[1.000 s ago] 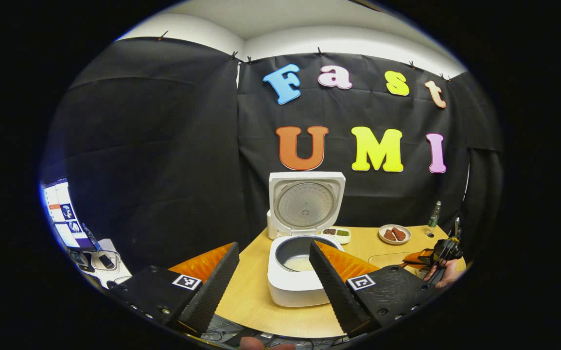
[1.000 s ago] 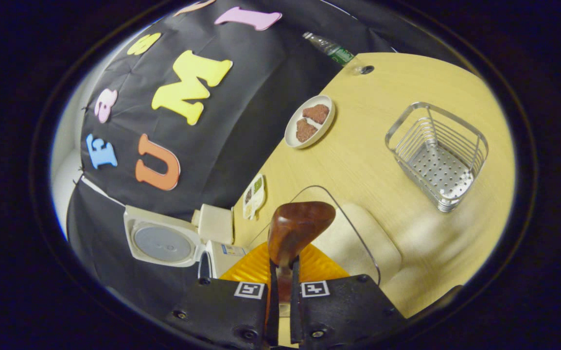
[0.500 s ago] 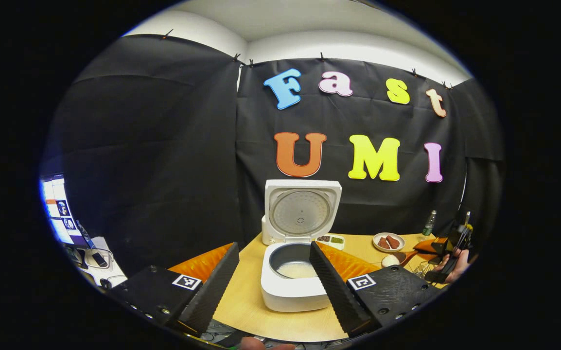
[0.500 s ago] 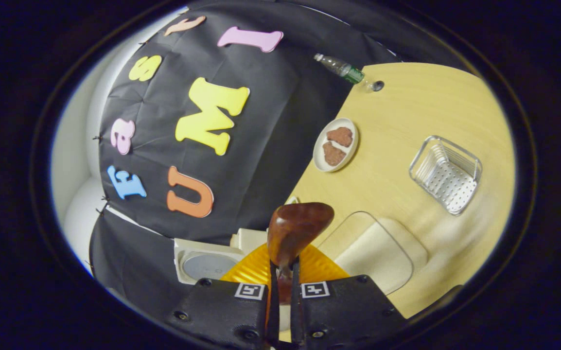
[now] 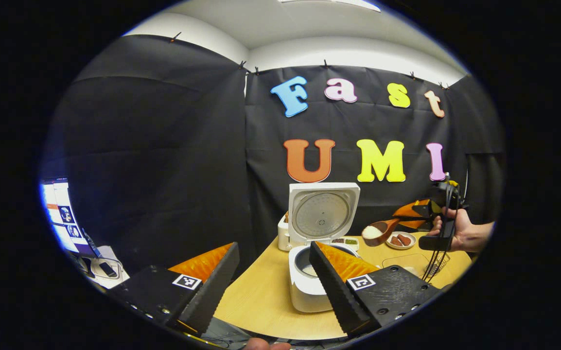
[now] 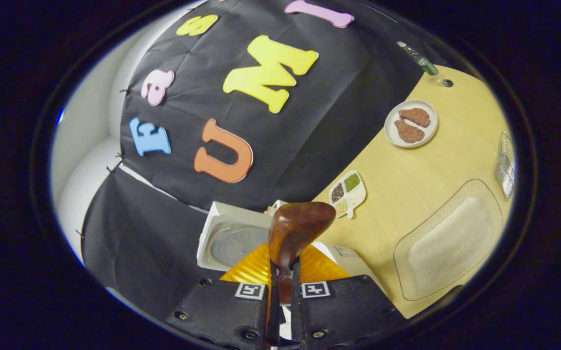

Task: Close the left gripper, press the button to open the rice cooker; take a wooden spoon from the chopstick holder with the right hand, scoop a spoonful of rice and pour it into the rice cooker, then put the wooden spoon back into the chopstick holder.

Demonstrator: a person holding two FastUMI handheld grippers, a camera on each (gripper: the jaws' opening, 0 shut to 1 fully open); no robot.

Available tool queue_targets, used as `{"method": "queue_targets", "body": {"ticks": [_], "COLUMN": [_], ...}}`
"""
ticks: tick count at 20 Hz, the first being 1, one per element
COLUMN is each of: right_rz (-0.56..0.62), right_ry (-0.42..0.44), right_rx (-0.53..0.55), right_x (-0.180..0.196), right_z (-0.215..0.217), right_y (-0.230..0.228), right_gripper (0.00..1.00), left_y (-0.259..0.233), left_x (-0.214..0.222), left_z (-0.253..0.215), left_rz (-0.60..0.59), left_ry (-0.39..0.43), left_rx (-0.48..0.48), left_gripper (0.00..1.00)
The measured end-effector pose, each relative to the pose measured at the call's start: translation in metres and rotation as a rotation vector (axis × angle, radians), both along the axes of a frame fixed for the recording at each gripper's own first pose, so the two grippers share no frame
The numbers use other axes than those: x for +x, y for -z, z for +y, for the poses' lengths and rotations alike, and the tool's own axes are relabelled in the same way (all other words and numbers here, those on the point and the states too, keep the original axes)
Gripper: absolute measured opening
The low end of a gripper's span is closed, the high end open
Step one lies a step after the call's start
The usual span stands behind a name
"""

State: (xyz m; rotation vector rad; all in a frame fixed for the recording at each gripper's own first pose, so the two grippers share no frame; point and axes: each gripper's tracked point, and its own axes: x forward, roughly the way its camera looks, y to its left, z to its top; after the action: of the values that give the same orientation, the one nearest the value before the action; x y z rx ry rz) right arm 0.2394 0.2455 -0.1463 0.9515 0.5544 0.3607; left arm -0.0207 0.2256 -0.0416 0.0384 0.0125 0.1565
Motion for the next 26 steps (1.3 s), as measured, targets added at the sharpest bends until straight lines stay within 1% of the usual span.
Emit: {"method": "queue_targets", "body": {"ticks": [2, 4, 7, 8, 12, 13, 17, 21, 23, 24, 25, 26], "right_rz": [0.016, 0.017, -0.017, -0.030, -0.087, -0.111, -0.208, -0.368, -0.443, -0.475, -0.506, -0.534], "right_ry": [-0.022, -0.042, -0.064, -0.072, -0.095, -0.102, -0.145, -0.198, -0.224, -0.235, -0.242, -0.247], "right_rx": [-0.085, -0.182, -0.307, -0.349, -0.532, -0.565, -0.725, -0.917, -0.995, -1.026, -1.057, -1.085], "right_x": [0.005, 0.009, 0.015, 0.012, 0.016, 0.018, 0.017, 0.010, 0.009, 0.012, 0.008, 0.005], "right_z": [0.025, 0.045, 0.065, 0.070, 0.083, 0.087, 0.102, 0.119, 0.126, 0.129, 0.132, 0.135], "right_y": [0.011, 0.026, 0.036, 0.042, 0.045, 0.042, 0.035, 0.010, 0.005, 0.001, -0.002, -0.006], "right_gripper": [0.14, 0.14, 0.14, 0.14, 0.14, 0.14, 0.14, 0.14, 0.14, 0.14, 0.14, 0.14], "left_y": [0.000, 0.002, 0.009, 0.012, 0.021, 0.021, 0.023, 0.022, 0.017, 0.016, 0.016, 0.016], "left_x": [0.000, 0.003, 0.006, 0.005, -0.002, -0.004, -0.007, -0.005, -0.006, -0.007, -0.007, -0.007], "left_z": [0.006, 0.008, 0.023, 0.027, 0.029, 0.029, 0.019, 0.011, 0.007, 0.006, 0.004, 0.002], "left_rz": [-0.023, -0.032, -0.044, -0.048, -0.044, -0.049, -0.045, -0.042, -0.048, -0.047, -0.045, -0.038], "left_ry": [0.041, 0.058, 0.037, 0.028, 0.022, 0.019, 0.033, 0.037, 0.042, 0.042, 0.042, 0.044], "left_rx": [-0.012, -0.033, -0.057, -0.055, -0.016, -0.007, -0.023, -0.037, -0.028, -0.026, -0.028, -0.033], "left_gripper": [0.94, 0.94, 0.94, 0.94, 0.94, 0.94, 0.93, 0.94, 0.94, 0.84, 0.94, 0.94]}}
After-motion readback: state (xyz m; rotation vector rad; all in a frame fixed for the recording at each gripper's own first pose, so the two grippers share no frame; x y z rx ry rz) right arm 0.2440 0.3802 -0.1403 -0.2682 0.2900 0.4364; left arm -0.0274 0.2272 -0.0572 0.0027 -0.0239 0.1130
